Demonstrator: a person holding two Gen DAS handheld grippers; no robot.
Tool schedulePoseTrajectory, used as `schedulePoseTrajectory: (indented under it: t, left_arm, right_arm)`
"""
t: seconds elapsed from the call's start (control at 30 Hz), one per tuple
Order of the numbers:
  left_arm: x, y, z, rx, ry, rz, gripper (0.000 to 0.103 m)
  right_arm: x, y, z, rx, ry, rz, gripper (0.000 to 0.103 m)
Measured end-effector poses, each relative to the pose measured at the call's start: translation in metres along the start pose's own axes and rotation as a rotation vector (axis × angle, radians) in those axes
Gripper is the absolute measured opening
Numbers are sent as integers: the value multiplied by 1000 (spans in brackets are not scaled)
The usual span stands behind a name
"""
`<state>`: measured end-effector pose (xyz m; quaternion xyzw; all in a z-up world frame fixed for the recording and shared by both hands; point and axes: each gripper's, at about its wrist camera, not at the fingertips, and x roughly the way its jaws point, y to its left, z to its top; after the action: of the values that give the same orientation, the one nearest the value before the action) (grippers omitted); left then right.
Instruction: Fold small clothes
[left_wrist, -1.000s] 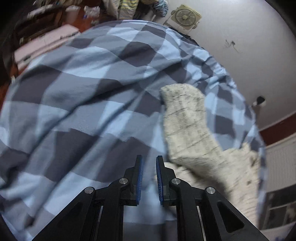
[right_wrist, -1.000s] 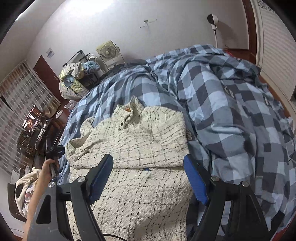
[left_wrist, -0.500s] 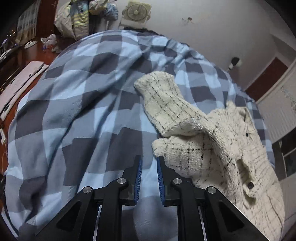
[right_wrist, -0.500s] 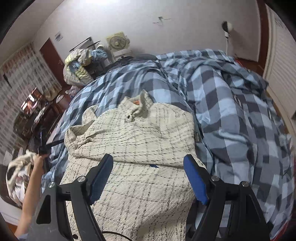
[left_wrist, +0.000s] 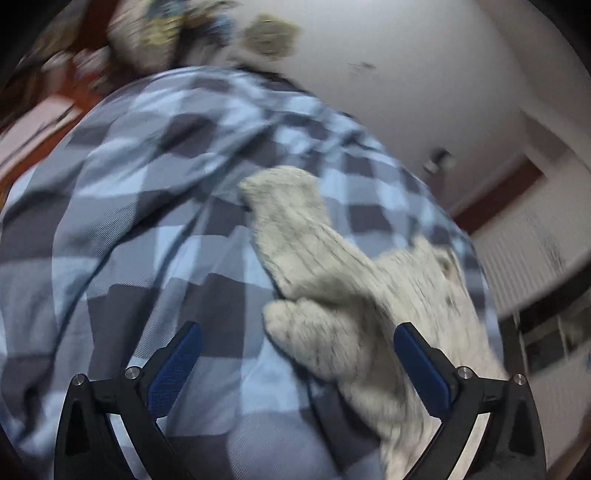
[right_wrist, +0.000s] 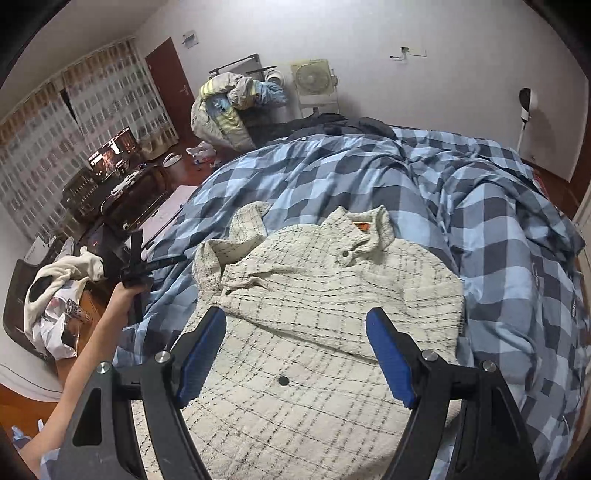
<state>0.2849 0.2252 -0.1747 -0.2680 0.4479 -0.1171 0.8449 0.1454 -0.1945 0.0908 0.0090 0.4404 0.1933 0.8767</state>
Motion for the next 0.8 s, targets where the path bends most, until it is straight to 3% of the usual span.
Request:
schedulePoseTrajectory:
  t: [0.07,0.13,0.17,0.27,0.33,0.4,0.5,0.63,0.7,0.8]
  left_arm:
    - [17,3,7,-72,51,63,103]
    - [31,7,7,-132,96,-73,103]
    - [37,6,5,-149,118,-91,103]
    - [58,5,6,-217,194,52,103]
    - [63,6,13,-247,166,178,103]
    - [67,-5,22,-179,118,364,103]
    - [73,-23,35,-84,67,469,103]
    - [80,-21,58,-160,24,378,103]
    - [96,-16,67,-197,56,369,103]
    - [123,-11,74,-207,123,271,103]
  right_arm:
    - [9,0,-3,-2,15,-3,75]
    - [15,-4,-4,17,28,1,75]
    - [18,-8,-4,34,34,4,75]
    - [19,-19,-5,89,43,16,75]
    - [17,-24,-5,117,39,22,75]
    - [17,-30,-4,139,23,26,75]
    - [24,-38,-5,154,15,40,75]
    - [51,-55,-6,181,49,34,75]
    - [67,-63,-6,203,79,42,75]
    - [81,-77,-6,227,109,63,75]
